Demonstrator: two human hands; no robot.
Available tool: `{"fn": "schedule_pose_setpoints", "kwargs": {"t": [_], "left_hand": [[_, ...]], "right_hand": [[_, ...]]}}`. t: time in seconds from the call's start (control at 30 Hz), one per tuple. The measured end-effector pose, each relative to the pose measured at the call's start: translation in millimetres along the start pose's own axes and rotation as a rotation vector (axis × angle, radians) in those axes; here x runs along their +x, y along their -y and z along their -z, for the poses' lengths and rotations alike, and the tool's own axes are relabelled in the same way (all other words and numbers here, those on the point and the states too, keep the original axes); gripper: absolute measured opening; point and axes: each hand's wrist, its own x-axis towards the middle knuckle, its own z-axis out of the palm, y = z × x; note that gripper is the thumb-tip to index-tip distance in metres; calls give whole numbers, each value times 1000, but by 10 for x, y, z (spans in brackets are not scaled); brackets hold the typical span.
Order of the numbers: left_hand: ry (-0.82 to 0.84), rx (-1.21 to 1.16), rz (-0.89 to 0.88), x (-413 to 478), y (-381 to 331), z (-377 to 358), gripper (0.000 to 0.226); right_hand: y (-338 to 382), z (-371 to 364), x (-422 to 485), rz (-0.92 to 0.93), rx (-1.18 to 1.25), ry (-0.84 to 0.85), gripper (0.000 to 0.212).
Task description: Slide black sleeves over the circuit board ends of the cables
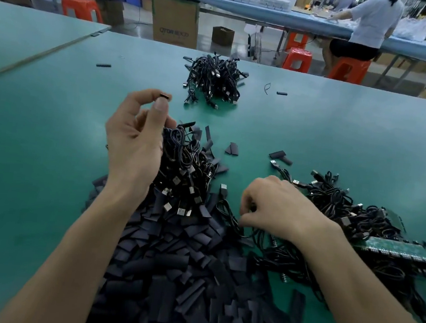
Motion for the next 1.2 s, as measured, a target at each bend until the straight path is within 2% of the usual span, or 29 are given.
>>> {"fn": "schedule_pose_setpoints", "kwargs": {"t": [0.1, 0.17, 0.23, 0.33, 0.5, 0.57, 0.67, 0.77, 0.87, 1.03, 1.2], "left_hand": [[79, 76, -10, -36, 50, -33, 22], [129, 79, 28, -50, 89, -59, 26], [174, 64, 72, -58, 119, -86, 30], [248, 62, 90, -63, 128, -109, 39], [354, 110, 34, -84, 88, -113, 31], [369, 92, 43, -95, 88, -112, 22], [387, 73, 50, -107, 108, -106, 19], [411, 93, 55, -119, 130, -104, 22], [427, 86, 53, -125, 128, -108, 25], [444, 196, 32, -150, 113, -100, 26], [468, 320, 26, -184, 97, -136, 21]], "right_hand": [[159, 41, -39, 174, 97, -11, 13], [231, -9, -39, 276, -37, -28, 15], [281, -101, -27, 290, -154, -13, 25], [291, -225, 10, 271, -174, 25, 39], [273, -322, 27, 286, -113, -41, 15], [260, -337, 8, 285, -67, -48, 17], [239, -262, -17, 278, 91, -49, 18], [231, -117, -80, 282, 394, -72, 20], [154, 12, -117, 242, 673, -257, 20], [-36, 119, -79, 121, 937, -433, 24], [-109, 57, -33, 107, 998, -539, 30]]}}
